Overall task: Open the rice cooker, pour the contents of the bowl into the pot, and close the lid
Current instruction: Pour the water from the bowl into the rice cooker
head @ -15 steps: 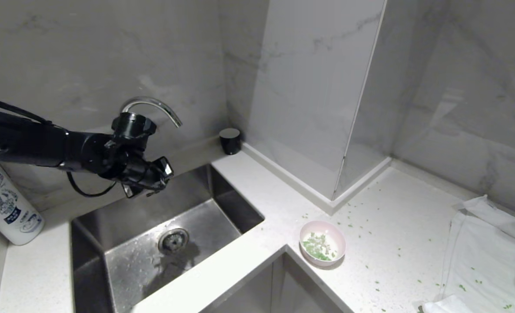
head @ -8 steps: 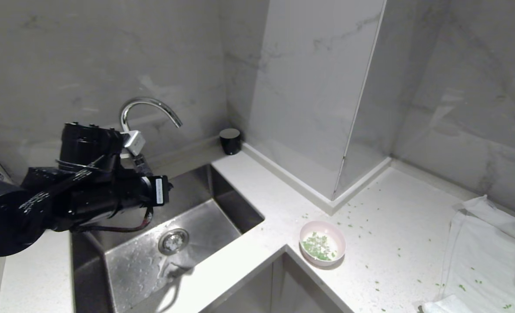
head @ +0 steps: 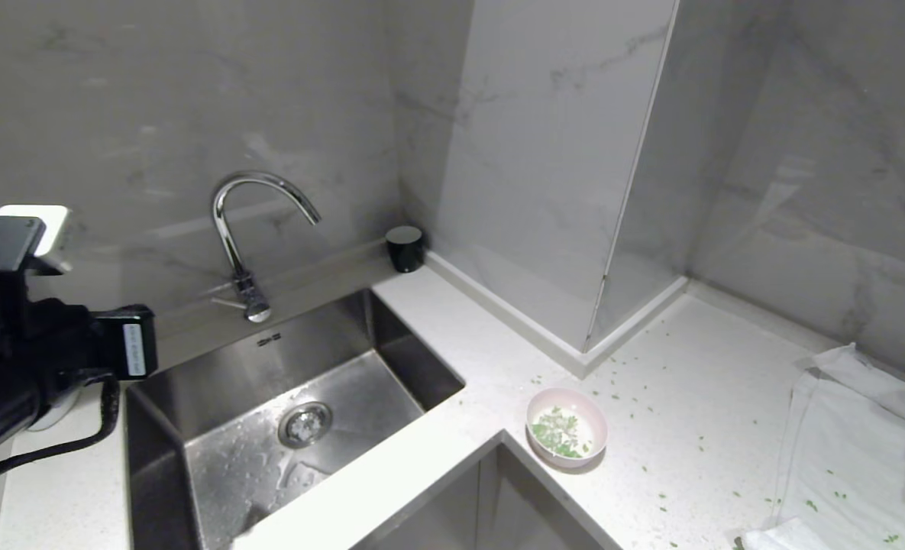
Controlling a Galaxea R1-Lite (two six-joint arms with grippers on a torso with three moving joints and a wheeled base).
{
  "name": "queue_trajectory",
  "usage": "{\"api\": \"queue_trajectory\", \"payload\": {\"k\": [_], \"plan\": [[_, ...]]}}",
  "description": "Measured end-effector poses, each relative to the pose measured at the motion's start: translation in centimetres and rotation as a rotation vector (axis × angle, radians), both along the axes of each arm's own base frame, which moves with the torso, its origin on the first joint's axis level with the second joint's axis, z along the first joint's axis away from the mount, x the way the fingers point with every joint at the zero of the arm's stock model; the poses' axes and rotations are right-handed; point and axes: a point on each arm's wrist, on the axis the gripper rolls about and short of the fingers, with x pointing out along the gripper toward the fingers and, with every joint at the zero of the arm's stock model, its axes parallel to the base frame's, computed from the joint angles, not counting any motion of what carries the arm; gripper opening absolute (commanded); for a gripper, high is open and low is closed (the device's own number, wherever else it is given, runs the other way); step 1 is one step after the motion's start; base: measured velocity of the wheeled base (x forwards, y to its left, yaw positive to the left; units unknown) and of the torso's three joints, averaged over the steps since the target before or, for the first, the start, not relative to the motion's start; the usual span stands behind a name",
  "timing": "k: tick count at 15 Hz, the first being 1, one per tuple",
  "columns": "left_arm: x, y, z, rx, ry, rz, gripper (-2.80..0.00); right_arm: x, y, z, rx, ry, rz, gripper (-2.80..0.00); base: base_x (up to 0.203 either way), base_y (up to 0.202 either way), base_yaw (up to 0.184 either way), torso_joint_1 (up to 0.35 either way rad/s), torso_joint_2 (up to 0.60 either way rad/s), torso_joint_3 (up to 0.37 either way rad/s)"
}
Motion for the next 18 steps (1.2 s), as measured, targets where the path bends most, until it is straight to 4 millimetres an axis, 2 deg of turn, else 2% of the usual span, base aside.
{"api": "queue_trajectory", "payload": {"k": [5, 8, 11, 13, 15, 18], "plan": [[-5.4, 3.3, 2.2, -0.006, -0.179, 0.155, -2.8, 0.0, 0.0, 0.0, 0.0, 0.0, 0.0, -2.8, 0.0, 0.0, 0.0, 0.0, 0.0, 0.0], [-9.6, 3.9, 2.2, -0.031, -0.295, 0.134, -2.8, 0.0, 0.0, 0.0, -0.001, 0.0, 0.0, -2.8, 0.0, 0.0, 0.0, 0.0, 0.0, 0.0], [-14.0, 4.2, 0.0, -0.037, -0.379, 0.073, -2.8, 0.0, 0.0, 0.0, 0.0, 0.0, 0.0, -2.8, 0.0, 0.0, 0.0, 0.0, 0.0, 0.0], [-16.2, 4.4, -1.8, -0.008, -0.42, 0.09, -2.8, 0.0, 0.0, 0.0, -0.001, 0.0, 0.0, -2.8, 0.0, 0.0, 0.0, 0.0, 0.0, 0.0], [-18.0, 4.3, -3.5, 0.033, -0.459, 0.061, -2.8, 0.0, 0.0, 0.0, 0.0, 0.0, 0.0, -2.8, 0.0, 0.0, 0.0, 0.0, 0.0, 0.0], [-19.4, 4.0, -7.8, 0.055, -0.419, -0.051, -2.8, 0.0, 0.0, 0.0, -0.001, 0.0, 0.0, -2.8, 0.0, 0.0, 0.0, 0.0, 0.0, 0.0]]}}
